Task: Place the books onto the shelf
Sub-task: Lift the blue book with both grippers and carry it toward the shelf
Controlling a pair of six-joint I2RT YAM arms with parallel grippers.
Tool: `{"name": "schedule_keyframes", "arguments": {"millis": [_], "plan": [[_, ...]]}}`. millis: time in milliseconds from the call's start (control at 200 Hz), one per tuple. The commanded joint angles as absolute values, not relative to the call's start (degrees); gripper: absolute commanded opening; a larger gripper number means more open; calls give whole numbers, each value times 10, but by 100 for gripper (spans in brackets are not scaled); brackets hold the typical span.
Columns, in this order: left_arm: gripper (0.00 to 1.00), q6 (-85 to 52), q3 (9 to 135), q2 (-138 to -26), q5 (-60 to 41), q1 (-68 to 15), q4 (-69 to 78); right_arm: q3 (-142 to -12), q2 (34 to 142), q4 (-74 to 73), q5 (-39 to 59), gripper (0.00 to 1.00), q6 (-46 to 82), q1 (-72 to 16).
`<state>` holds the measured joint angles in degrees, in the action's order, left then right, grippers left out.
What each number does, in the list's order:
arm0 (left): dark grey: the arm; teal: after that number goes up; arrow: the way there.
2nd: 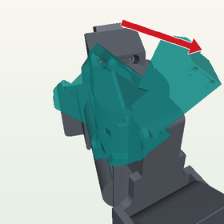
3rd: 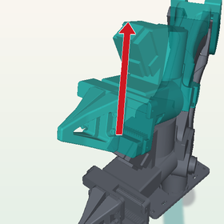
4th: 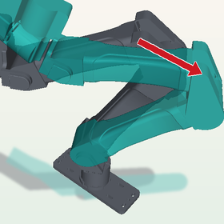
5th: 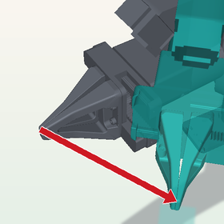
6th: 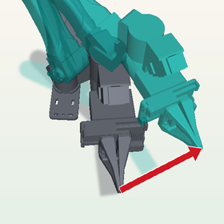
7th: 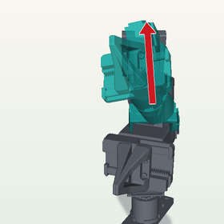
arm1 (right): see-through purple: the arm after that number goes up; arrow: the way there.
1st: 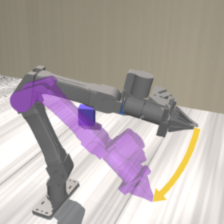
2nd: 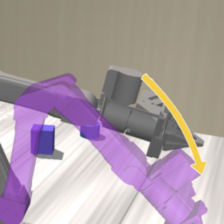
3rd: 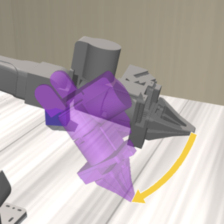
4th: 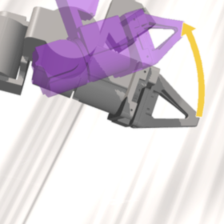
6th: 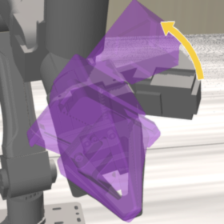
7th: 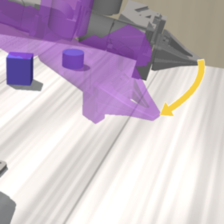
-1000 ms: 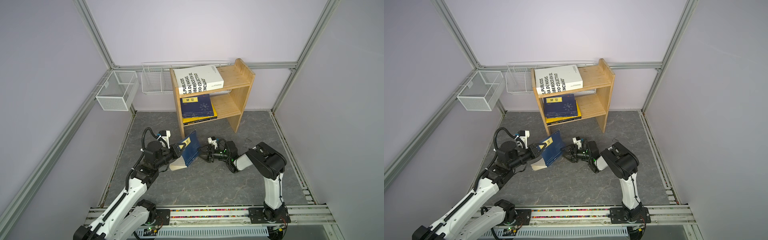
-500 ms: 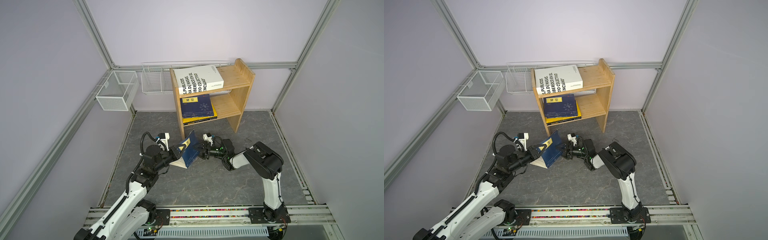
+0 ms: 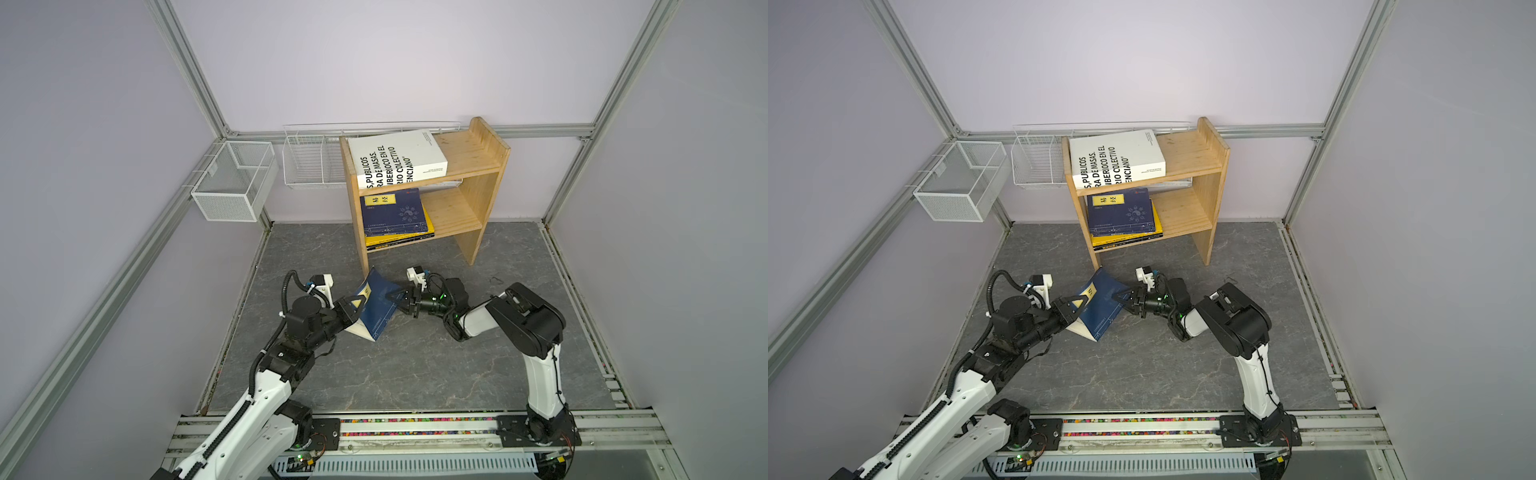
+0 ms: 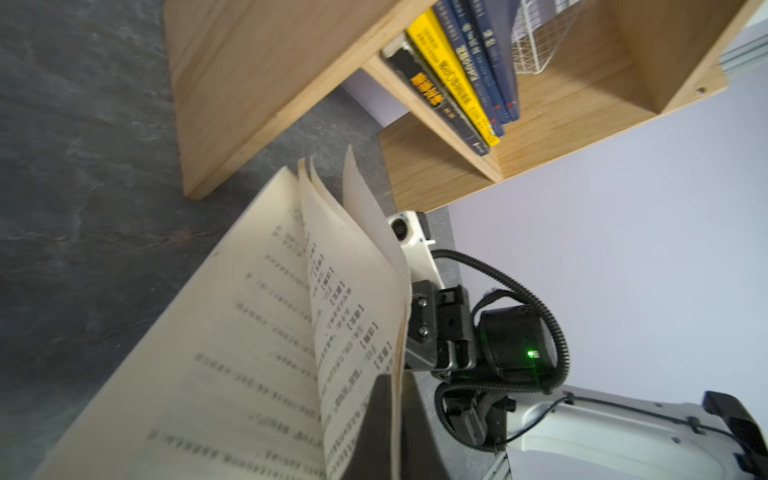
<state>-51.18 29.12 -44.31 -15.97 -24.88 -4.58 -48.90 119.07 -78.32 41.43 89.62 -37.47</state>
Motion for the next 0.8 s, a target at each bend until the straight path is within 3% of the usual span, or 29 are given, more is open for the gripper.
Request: {"name": "schedule_keyframes", "arguments": {"millis": [0, 140, 240, 390, 600, 800], "plan": [[17, -496, 315, -435, -118, -249, -134, -478, 1166, -822, 401, 15, 912, -367], [54, -480, 334, -407, -68, -248, -200, -465, 1137, -819, 400, 11, 905, -353], [68, -475, 343, -401, -50, -248, -226, -452, 1096, -792, 400, 9, 888, -340], [76, -467, 352, -397, -57, -248, -228, -448, 978, -606, 398, 9, 769, -337], [81, -451, 362, -379, -168, -247, -116, -526, 765, -127, 292, 10, 508, -337], [86, -489, 377, -399, -287, -247, 30, -557, 664, -28, 207, 11, 457, -327]]}}
